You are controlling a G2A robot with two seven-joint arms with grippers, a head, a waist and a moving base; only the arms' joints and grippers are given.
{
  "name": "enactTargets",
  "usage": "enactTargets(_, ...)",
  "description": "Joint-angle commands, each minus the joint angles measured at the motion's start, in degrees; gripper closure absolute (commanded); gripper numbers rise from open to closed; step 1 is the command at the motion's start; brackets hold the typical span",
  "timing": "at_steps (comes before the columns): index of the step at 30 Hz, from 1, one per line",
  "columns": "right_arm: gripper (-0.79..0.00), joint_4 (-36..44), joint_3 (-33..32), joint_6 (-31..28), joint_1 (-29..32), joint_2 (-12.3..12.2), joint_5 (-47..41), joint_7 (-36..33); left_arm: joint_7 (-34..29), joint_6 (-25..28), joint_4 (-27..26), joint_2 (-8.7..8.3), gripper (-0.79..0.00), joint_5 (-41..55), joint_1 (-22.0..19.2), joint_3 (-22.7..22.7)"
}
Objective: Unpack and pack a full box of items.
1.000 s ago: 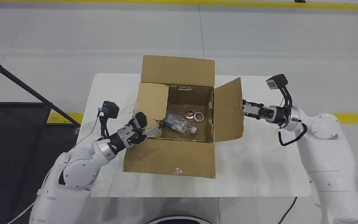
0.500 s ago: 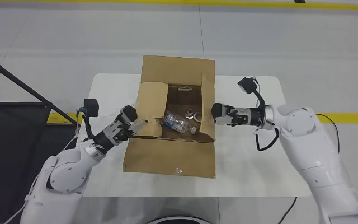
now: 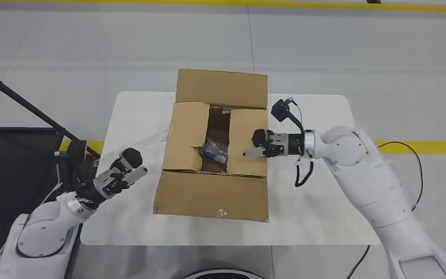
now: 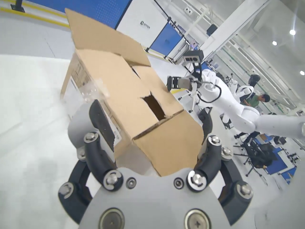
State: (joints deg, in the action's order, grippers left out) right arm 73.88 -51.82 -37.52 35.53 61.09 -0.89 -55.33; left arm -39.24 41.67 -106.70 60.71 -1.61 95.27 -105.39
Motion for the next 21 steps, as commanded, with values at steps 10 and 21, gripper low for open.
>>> enactTargets(10,-0.785,6.38,-3.33,-1.27,3.53,-0.81,5.37,6.47,-20.58,-0.14,1.86,-2.07,-0.785,12.54,2.23,2.18)
enactTargets(21,-0.785,11.11,-7.05,-0.40,7.04,-1.88,7.22,8.64,-31.34,-7.96,0.31,-4.03,-0.785,23.89,1.58,5.30)
